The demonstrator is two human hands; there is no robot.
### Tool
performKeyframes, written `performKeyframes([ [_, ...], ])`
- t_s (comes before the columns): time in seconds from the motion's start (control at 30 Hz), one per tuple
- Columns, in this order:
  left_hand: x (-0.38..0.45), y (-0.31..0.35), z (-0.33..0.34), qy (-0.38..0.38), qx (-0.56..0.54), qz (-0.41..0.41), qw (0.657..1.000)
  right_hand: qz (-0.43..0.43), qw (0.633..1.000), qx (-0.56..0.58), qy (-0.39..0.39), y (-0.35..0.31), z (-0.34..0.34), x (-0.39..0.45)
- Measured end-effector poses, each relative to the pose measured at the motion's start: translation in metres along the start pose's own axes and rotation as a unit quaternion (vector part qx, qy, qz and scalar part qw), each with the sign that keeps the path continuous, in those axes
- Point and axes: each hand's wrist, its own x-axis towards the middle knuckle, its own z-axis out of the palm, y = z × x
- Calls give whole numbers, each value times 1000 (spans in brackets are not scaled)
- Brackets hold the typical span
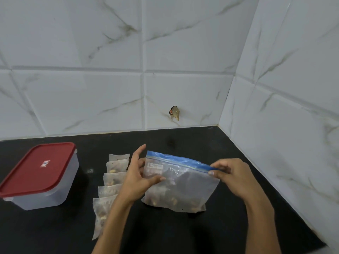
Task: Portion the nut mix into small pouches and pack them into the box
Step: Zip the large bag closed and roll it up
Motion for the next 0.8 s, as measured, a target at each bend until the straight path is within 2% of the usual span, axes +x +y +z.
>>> performKeyframes([
  [0.07,1,-3,0,19,43,20,999,-5,999,24,24,2,1,0],
  [0.1,1,-1,0,52,84,38,994,-5,999,32,30,3,2,-1],
  [0.2,-11,6,13,235,191,150,941,-26,999,13,44,2,2,-1],
  [0.23,-16,6,23,256,205,197,924,-38,998,0,49,1,3,-1],
  [0.3,-25,-3,44,237,218,247,914,-60,996,-17,59,-2,4,-1],
  [0.4,-27,-10,58,224,225,192,929,-78,994,-53,57,-4,3,-2],
  [0.47,-31,-7,64,237,302,250,889,-86,993,-69,47,-3,3,-3],
  [0.53,-32,11,78,195,363,328,850,-99,992,-65,43,-3,4,-4],
  [0.63,-19,38,99,50,445,357,820,-121,992,5,40,-1,2,-4],
  [0.7,-6,57,109,-22,481,331,811,-88,993,81,11,3,-1,-8],
  [0.8,9,78,116,-132,513,228,817,-17,979,203,-11,17,-6,-19],
])
